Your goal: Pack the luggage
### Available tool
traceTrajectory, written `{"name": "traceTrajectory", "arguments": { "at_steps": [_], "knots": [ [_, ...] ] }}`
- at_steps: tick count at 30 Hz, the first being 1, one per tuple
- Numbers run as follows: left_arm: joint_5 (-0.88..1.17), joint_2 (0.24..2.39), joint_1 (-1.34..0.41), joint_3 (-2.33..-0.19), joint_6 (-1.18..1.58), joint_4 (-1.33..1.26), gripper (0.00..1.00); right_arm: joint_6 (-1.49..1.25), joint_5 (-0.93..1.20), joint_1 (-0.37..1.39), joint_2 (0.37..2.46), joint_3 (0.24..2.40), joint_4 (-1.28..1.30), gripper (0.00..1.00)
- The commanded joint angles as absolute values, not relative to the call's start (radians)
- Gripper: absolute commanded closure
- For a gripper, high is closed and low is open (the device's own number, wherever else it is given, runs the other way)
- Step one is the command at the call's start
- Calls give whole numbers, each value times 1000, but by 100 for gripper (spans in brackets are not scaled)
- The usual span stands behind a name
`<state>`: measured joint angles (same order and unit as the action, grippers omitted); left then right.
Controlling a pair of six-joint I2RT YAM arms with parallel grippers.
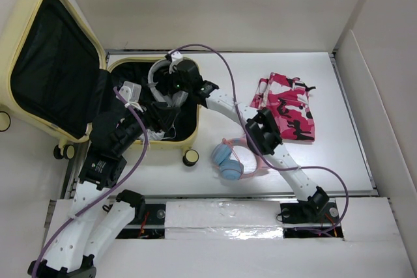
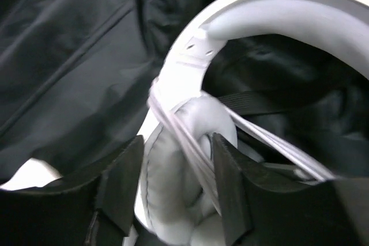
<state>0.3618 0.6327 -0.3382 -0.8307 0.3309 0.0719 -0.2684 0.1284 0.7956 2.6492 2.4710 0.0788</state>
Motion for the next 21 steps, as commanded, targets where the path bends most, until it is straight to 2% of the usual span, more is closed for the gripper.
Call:
{"name": "traceTrajectory", "arguments": {
  "at_steps": [1,5,8,11,12,14,17,18,19,20,21],
  "knots": [
    [367,632,-333,-825,337,23,47,-311,297,841,2570,2412,35,46],
    [364,624,-333,-821,337,25,47,-307,385,841,2459,2321,28,48],
    [371,630,-333,-827,337,23,47,-301,359,841,2381,2295,34,47],
    [365,624,-333,-819,339,23,47,-295,310,830,2372,2333,115,23],
    [364,626,-333,-821,339,23,47,-282,292,830,2375,2354,138,9],
    [365,627,-333,-824,339,23,47,-272,267,818,2364,2342,153,5],
    [361,624,-333,-819,339,25,47,-275,268,792,2266,2243,100,4],
    [362,626,-333,-821,339,25,47,-272,252,767,2220,2185,62,12],
    [362,627,-333,-822,339,25,47,-268,239,767,2168,2118,23,25],
    [362,629,-333,-822,337,26,47,-255,229,755,2113,1968,-65,45],
    [359,626,-333,-821,337,28,47,-241,200,755,1998,1824,-108,84]
  ]
}}
